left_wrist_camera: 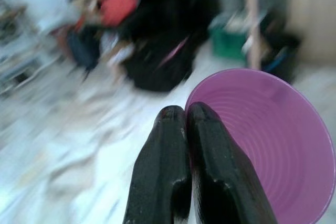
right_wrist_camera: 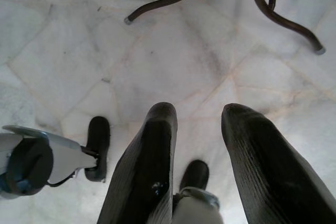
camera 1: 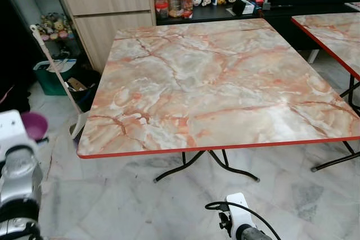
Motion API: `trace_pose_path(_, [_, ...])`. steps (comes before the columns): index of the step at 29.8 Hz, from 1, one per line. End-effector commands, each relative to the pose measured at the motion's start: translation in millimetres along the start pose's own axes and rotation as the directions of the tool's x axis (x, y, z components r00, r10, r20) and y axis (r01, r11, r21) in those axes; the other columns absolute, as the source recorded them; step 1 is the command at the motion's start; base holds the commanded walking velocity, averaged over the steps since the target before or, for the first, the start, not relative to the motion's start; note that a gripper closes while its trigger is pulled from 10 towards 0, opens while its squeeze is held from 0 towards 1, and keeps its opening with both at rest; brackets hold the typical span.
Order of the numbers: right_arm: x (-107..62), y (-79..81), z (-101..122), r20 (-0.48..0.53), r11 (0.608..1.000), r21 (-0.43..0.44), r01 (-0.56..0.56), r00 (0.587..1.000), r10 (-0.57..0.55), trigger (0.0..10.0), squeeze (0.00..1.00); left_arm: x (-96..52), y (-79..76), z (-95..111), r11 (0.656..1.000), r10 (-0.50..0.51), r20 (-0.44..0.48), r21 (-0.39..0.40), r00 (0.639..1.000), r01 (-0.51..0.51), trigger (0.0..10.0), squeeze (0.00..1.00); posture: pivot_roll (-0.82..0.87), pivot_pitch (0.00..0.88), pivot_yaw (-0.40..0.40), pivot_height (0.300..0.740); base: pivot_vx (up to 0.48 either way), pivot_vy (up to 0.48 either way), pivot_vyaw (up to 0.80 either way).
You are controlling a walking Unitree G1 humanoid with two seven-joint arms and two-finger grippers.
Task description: Setting the table
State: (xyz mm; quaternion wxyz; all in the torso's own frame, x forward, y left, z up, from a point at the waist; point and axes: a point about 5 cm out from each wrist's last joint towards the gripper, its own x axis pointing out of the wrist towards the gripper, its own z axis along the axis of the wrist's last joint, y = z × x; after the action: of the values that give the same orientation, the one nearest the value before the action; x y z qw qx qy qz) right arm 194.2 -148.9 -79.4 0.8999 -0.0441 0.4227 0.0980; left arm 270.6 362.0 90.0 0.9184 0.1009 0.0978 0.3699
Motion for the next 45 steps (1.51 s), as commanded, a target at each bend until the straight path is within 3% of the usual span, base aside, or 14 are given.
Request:
trace_pose_path(1, [-0.2,2.6,-3,-0.009,1.000,-0.008,-0.007,1.000,0.007,10.0,0.00,-4.2,7.2,-19,0.998,0.023,-0.055,0.052,0.998,-0.020,10.0,0.00,-0.12,0.000,0.079,0.740,0.000,0.000,0.00])
trace_pose_path(3, [-0.4,2.4,-3,-0.010,1.000,-0.008,-0.007,1.000,0.007,10.0,0.00,-6.1,7.2,-25,0.998,0.021,-0.071,0.056,0.997,-0.017,10.0,0.00,-0.12,0.000,0.079,0.740,0.000,0.000,0.00])
trace_pose_path(7, [-1.2,0.5,-5,-0.016,1.000,-0.005,-0.001,1.000,0.000,10.0,0.00,-29.2,-9.5,-74,0.988,-0.093,-0.269,0.091,0.959,0.121,10.0,0.00,-0.12,0.000,0.080,0.740,0.000,0.000,0.00])
trace_pose_path(9, [-1.3,0.2,-6,-0.017,1.000,-0.005,0.001,1.000,-0.001,10.0,0.00,-36.4,-15.4,-84,0.985,-0.128,-0.313,0.069,0.941,0.158,10.0,0.00,-0.12,0.000,0.084,0.740,0.000,0.000,0.00])
trace_pose_path(10, [-1.5,-0.1,-7,-0.018,1.000,-0.005,0.003,1.000,-0.003,10.0,0.00,-50.8,-28.4,-100,0.976,-0.199,-0.368,0.006,0.908,0.216,10.0,0.00,-0.12,0.000,0.084,0.740,0.000,0.000,0.00])
trace_pose_path(15, [-2.1,-0.7,-8,-0.021,1.000,-0.002,0.006,1.000,-0.006,10.0,0.00,-77.0,-54.3,-121,0.942,-0.323,-0.437,-0.068,0.839,0.328,10.0,0.00,-0.14,0.000,0.086,0.740,0.000,0.000,0.00])
trace_pose_path(16, [-2.4,-1.2,-9,-0.020,1.000,0.002,0.008,1.000,-0.008,10.0,0.00,-91.2,-71.0,-128,0.913,-0.400,-0.459,-0.125,0.793,0.388,10.0,0.00,-0.14,0.000,0.084,0.740,0.000,0.000,0.00])
trace_pose_path(19, [-2.7,-1.9,-9,-0.019,1.000,0.002,0.011,1.000,-0.011,10.0,0.00,-107.0,-90.6,-133,0.880,-0.468,-0.479,-0.179,0.743,0.439,10.0,0.00,-0.14,0.000,0.085,0.740,0.000,0.000,0.00])
trace_pose_path(20, [-2.8,-2.6,-9,-0.013,1.000,0.004,0.018,1.000,-0.018,10.0,0.00,-118.0,-105.0,-135,0.844,-0.528,-0.477,-0.206,0.703,0.495,10.0,0.00,-0.14,0.000,0.085,0.740,0.000,0.000,0.00])
trace_pose_path(23, [-3.1,-3.0,-9,-0.006,1.000,0.009,0.025,1.000,-0.025,10.0,0.00,-133.1,-120.4,-137,0.808,-0.578,-0.480,-0.223,0.660,0.545,10.0,0.00,-0.16,0.000,0.099,0.740,0.000,0.000,0.00])
trace_pose_path(31, [-3.0,-5.0,-7,0.010,0.999,0.035,0.036,0.999,-0.036,10.0,0.00,-138.8,-135.4,-132,0.795,-0.601,-0.463,-0.260,0.652,0.548,10.0,0.00,-0.18,0.000,0.095,0.740,0.000,0.000,0.00])
trace_pose_path(33, [-3.0,-5.0,-7,0.010,0.999,0.035,0.036,0.999,-0.037,10.0,0.00,-138.8,-135.5,-131,0.794,-0.602,-0.462,-0.261,0.651,0.549,10.0,0.00,-0.18,0.000,0.095,0.740,0.000,0.000,0.00])
trace_pose_path(36, [-3.0,-10.9,-4,0.016,0.997,0.047,0.053,0.998,-0.054,10.0,0.00,-129.8,-132.0,-127,0.831,-0.554,-0.467,-0.257,0.689,0.494,10.0,0.00,-0.17,0.000,0.069,0.740,0.000,0.000,0.00])
trace_pose_path(45, [-3.0,-15.6,-1,0.027,0.995,0.056,0.086,0.996,-0.087,10.0,0.00,-133.3,-126.5,-135,0.838,-0.539,-0.497,-0.234,0.680,0.493,10.0,0.00,-0.20,0.000,0.082,0.740,0.059,0.000,0.00])
